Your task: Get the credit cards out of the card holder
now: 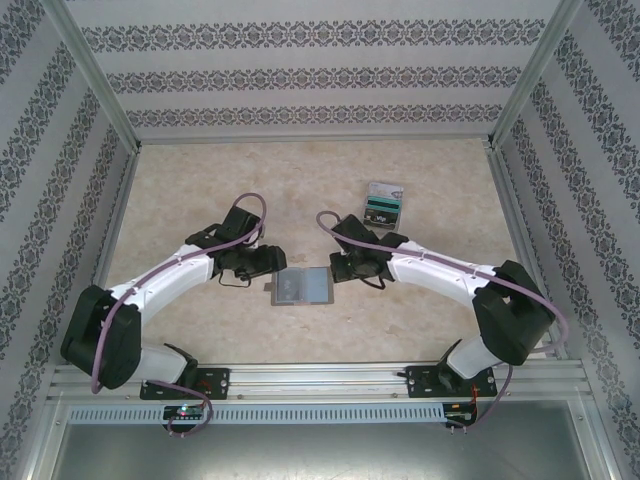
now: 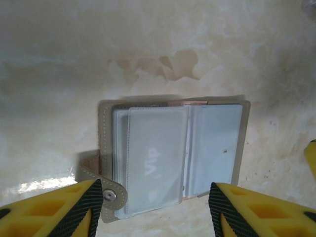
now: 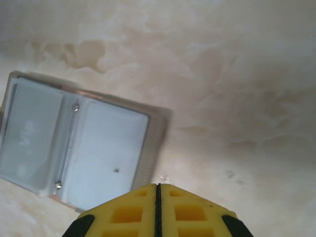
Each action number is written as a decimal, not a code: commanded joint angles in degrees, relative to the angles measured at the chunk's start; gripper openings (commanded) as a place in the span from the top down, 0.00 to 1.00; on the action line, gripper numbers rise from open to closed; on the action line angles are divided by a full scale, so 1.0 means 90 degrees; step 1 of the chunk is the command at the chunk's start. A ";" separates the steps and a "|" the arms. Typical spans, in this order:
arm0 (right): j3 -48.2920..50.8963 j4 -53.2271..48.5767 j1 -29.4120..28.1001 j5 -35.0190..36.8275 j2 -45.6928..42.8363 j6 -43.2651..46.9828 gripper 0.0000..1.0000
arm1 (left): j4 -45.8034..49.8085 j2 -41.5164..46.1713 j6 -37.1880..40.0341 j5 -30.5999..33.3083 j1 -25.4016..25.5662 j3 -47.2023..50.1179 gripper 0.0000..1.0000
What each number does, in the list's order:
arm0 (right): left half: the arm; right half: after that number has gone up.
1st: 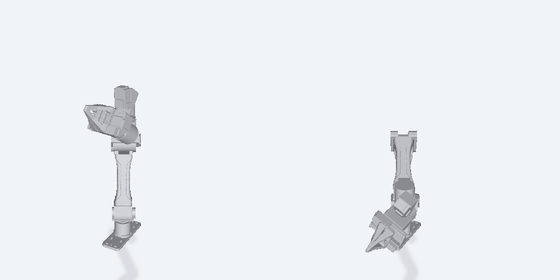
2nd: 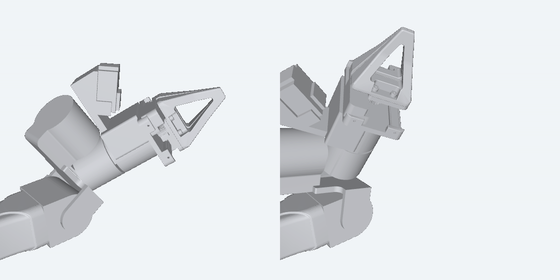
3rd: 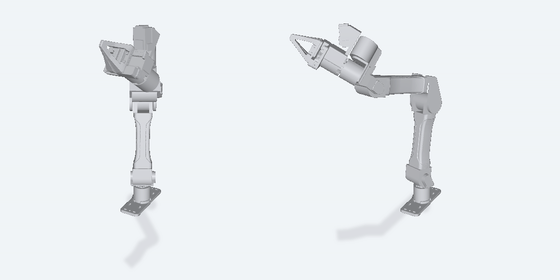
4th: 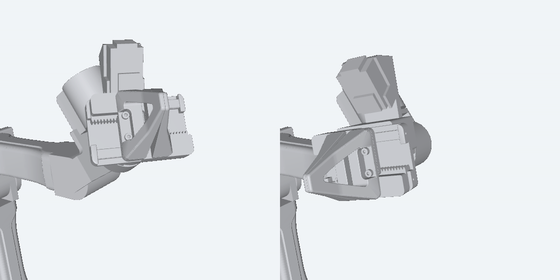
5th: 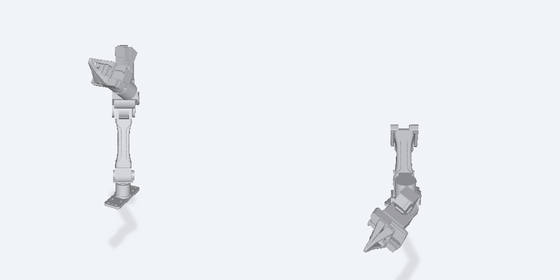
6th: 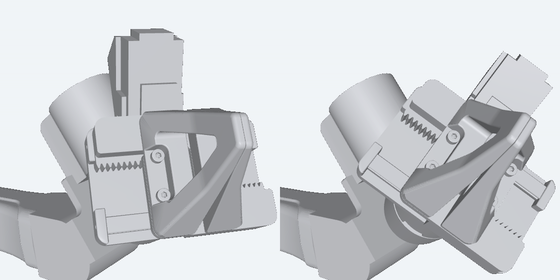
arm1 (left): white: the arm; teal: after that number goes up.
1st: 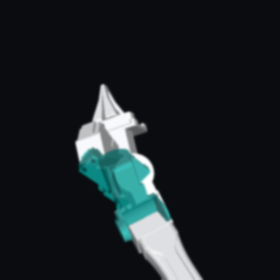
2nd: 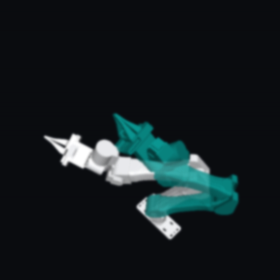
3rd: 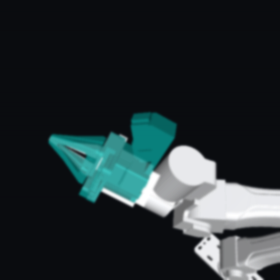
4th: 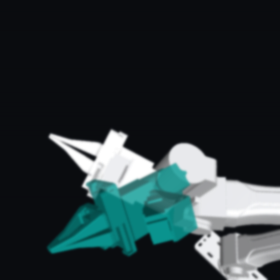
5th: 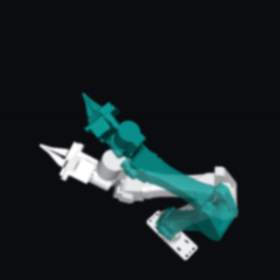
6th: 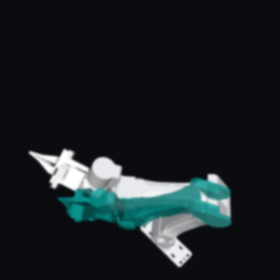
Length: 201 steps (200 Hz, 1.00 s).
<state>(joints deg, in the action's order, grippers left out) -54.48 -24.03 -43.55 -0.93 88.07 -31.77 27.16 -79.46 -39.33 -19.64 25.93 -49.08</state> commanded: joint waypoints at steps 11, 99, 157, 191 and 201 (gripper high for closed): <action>0.0270 0.0710 -0.0158 -0.0569 0.0375 -0.0808 1.00 | -0.0268 -0.0247 -0.0223 -0.0104 0.0285 0.0082 0.42; 0.0423 0.0709 -0.0202 -0.0569 0.0816 -0.0923 1.00 | -0.0524 -0.0801 -0.0140 -0.0414 0.0538 0.0072 0.51; 0.0453 0.0730 -0.0225 -0.0584 0.0882 -0.0982 1.00 | -0.0438 -0.1059 -0.0101 -0.0307 0.0566 0.0130 0.52; 0.0448 0.0732 -0.0221 -0.0584 0.0898 -0.0982 1.00 | -0.0417 -0.1116 -0.0126 -0.0226 0.0566 0.0189 0.52; 0.0438 0.0728 -0.0226 -0.0599 0.0915 -0.0982 1.00 | -0.0434 -0.1158 -0.0126 -0.0268 0.0583 0.0177 0.52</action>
<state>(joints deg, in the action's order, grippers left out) -51.07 -17.72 -44.91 -5.67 95.42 -39.33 23.70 -88.73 -40.80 -22.26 30.22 -48.27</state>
